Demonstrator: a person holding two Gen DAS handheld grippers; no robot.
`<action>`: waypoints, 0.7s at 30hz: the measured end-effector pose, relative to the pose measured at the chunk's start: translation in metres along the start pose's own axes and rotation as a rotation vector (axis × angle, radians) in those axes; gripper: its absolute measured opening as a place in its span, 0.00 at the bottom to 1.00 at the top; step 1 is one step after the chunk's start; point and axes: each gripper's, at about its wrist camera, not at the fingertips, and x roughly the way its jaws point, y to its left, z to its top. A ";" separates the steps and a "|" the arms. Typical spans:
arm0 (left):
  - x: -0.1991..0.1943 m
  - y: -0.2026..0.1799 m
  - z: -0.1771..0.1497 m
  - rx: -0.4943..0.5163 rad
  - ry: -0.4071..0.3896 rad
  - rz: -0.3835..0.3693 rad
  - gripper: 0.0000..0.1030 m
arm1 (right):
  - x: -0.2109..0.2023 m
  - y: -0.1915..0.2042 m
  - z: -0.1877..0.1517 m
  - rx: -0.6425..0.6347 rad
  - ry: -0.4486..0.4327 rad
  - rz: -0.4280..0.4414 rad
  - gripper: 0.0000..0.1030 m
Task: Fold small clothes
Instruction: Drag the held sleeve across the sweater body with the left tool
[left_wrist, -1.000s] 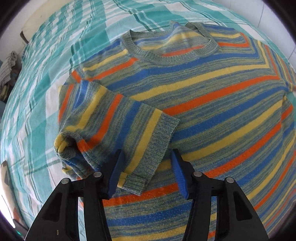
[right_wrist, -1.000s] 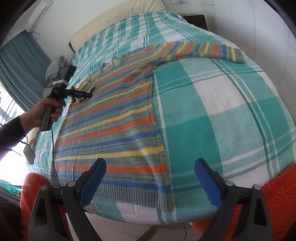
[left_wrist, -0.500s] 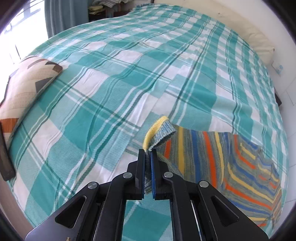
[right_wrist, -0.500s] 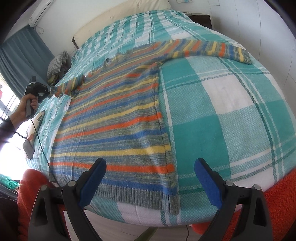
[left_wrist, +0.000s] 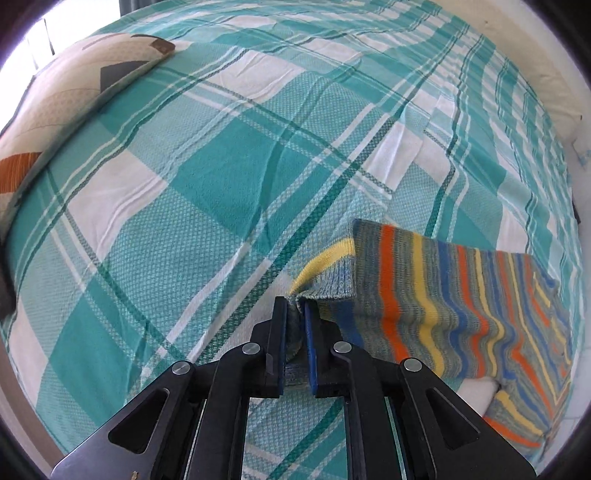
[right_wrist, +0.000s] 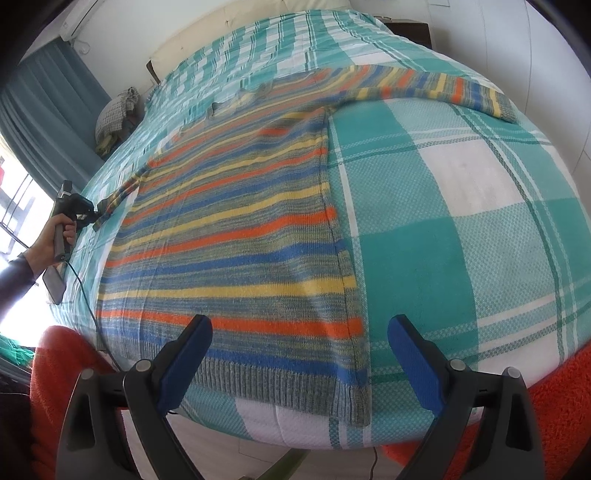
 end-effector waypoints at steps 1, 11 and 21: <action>-0.003 0.009 -0.001 -0.049 -0.006 -0.050 0.19 | 0.000 0.000 0.000 0.001 0.000 0.001 0.92; -0.004 0.006 -0.031 -0.008 0.017 -0.131 0.04 | 0.006 0.003 -0.002 -0.006 0.018 0.006 0.92; -0.012 0.011 -0.041 0.117 -0.023 0.054 0.12 | 0.003 0.005 0.001 -0.025 0.001 -0.007 0.92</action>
